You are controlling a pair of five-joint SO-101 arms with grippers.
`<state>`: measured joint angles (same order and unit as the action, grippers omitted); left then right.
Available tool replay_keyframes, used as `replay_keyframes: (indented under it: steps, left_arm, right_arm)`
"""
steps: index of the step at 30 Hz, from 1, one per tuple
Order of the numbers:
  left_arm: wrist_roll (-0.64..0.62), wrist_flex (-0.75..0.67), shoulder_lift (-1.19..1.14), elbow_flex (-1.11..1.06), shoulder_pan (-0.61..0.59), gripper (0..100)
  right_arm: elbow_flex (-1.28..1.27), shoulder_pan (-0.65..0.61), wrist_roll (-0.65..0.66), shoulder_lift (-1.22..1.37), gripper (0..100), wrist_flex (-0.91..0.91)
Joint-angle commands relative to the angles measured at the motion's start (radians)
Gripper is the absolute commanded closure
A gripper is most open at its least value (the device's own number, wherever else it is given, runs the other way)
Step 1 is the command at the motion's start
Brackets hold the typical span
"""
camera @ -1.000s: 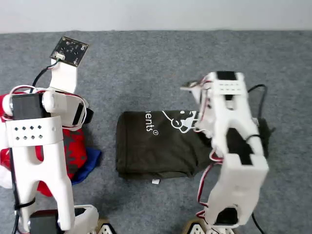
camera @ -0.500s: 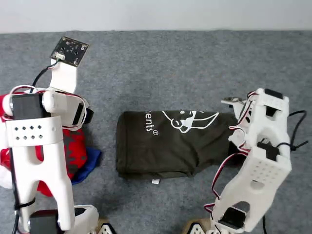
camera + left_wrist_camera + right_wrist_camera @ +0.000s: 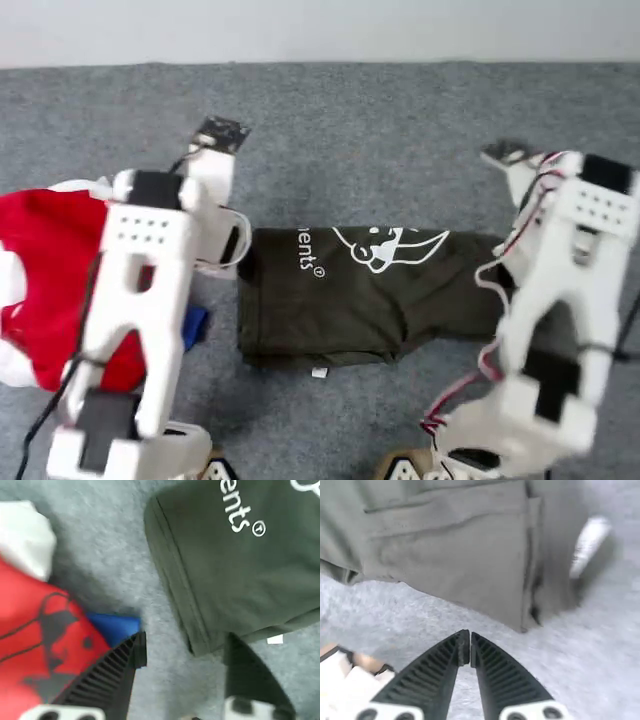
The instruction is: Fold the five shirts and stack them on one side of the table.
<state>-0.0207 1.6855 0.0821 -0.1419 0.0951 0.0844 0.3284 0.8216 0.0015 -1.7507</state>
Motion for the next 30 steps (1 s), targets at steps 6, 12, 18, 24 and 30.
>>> replay_keyframes:
  steps: [6, 12, 18, 24, 30]
  left_arm:
    - [-0.052, -0.018, -0.295, 0.142, 0.043, 68]
    - [-0.054, -0.02, -0.494, 0.243, 0.048, 69]
    - [-0.054, -0.061, -0.674, 0.28, 0.087, 69]
    - [-0.051, -0.106, -0.792, 0.282, 0.13, 78]
    - [-0.005, -0.118, -0.801, 0.282, 0.17, 96]
  right_arm:
    - [-0.126, 0.019, 0.006, -0.438, 98.4, -0.044]
    - [-0.207, 0.044, 0.006, -0.532, 98.4, -0.044]
    - [-0.204, 0.119, 0.008, -0.545, 98.4, -0.044]
    - [-0.203, 0.202, 0.009, -0.547, 98.4, -0.044]
    - [-0.201, 0.243, 0.077, -0.547, 98.7, -0.044]
